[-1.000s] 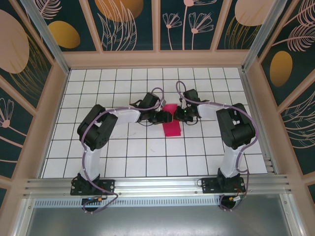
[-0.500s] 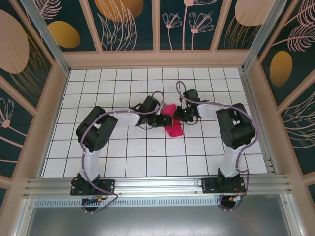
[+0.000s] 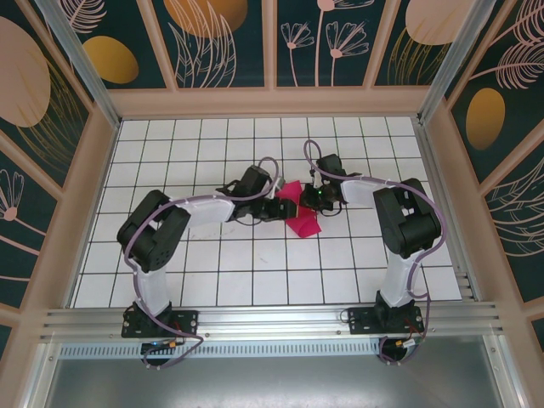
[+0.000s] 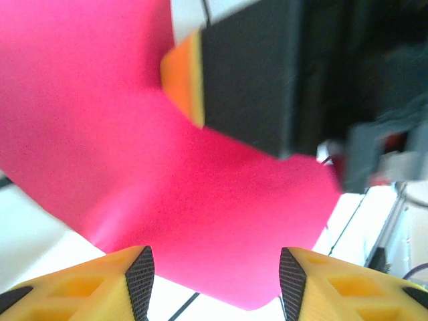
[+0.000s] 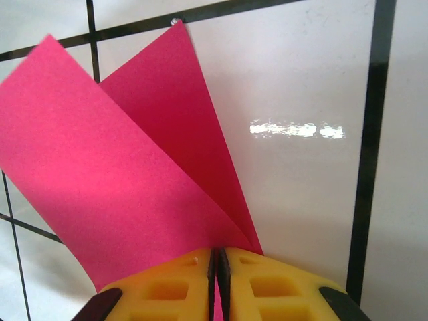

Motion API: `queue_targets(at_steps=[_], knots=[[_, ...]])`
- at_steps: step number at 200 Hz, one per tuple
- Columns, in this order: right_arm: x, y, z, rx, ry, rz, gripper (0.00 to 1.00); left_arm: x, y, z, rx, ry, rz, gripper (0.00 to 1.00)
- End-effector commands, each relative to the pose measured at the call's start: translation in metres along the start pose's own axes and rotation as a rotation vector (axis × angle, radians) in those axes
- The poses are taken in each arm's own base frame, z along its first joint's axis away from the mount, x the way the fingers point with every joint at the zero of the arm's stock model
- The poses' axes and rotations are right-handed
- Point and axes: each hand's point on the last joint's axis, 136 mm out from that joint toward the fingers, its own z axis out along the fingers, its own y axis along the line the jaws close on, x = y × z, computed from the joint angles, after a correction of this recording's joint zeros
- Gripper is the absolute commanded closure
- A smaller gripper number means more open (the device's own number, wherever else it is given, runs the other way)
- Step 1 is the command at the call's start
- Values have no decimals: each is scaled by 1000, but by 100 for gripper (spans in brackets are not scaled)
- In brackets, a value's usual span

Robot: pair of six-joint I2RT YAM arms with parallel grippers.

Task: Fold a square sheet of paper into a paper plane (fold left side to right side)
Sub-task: First fold the square sheet of paper in half at the center of the table.

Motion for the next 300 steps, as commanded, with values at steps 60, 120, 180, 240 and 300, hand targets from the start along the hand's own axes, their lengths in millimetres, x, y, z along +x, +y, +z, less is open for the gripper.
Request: queue_targets(at_steps=[60, 120, 180, 240, 300], knots=[[43, -26, 20, 91, 128, 25, 84, -39, 8, 15, 70, -33, -55, 48], [48, -32, 23, 140, 147, 10, 84, -40, 37, 27, -36, -47, -93, 48], [53, -40, 23, 187, 159, 1, 84, -49, 56, 29, -111, -115, -142, 47], [56, -45, 22, 207, 168, -10, 84, -69, 72, 24, -158, -190, -179, 46], [59, -46, 24, 204, 175, -12, 84, -95, 75, 24, -151, -245, -189, 44]])
